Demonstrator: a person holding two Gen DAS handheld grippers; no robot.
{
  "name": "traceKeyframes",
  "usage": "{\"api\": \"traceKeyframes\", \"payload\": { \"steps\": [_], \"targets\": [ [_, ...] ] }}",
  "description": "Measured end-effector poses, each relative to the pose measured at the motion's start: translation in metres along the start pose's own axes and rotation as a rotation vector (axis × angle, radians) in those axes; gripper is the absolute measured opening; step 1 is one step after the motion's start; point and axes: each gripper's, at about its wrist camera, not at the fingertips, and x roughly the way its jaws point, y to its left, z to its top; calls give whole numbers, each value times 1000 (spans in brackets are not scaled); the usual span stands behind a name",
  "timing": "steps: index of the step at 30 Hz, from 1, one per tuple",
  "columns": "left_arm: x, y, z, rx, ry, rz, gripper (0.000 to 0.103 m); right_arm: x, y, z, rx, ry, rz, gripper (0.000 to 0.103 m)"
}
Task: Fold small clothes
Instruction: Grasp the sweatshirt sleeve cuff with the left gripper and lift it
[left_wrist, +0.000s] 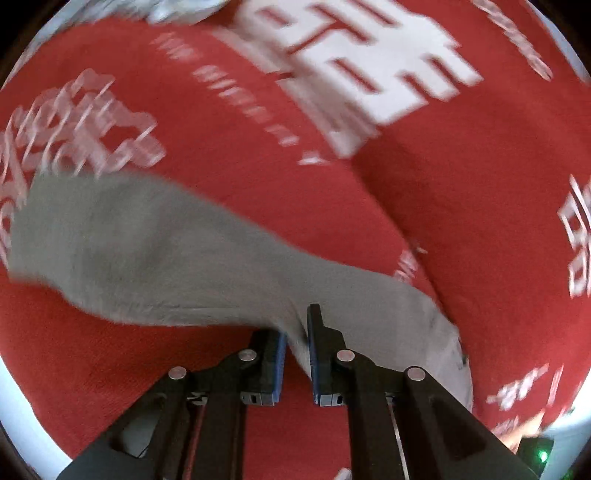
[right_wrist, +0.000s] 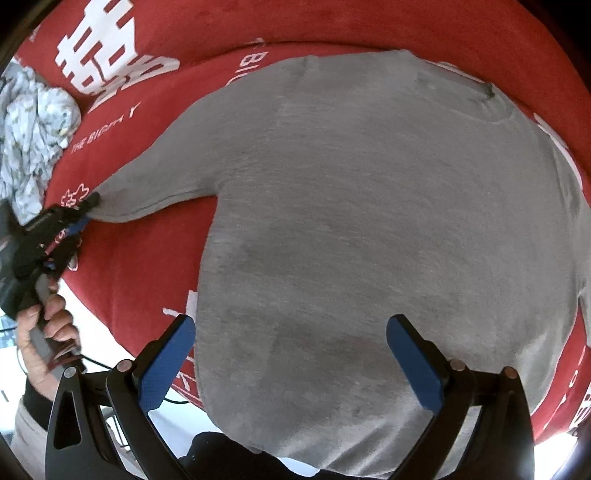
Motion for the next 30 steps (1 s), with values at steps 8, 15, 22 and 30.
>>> {"api": "traceKeyframes", "payload": {
  "steps": [8,15,22,30],
  "targets": [
    [8,-146,-20,357,37,-88,13,-25,-55,-5,111,-55,9,103],
    [33,-115,-38,133,165,132,48,-40,-108,-13,210,-67,-21,103],
    [-5,-55,-36,-20,76,220,91,-16,-104,-15,221,-5,18,103],
    [29,-2,-20,-329,102,15,91,-5,-68,-6,121,25,6,103]
  ]
}}
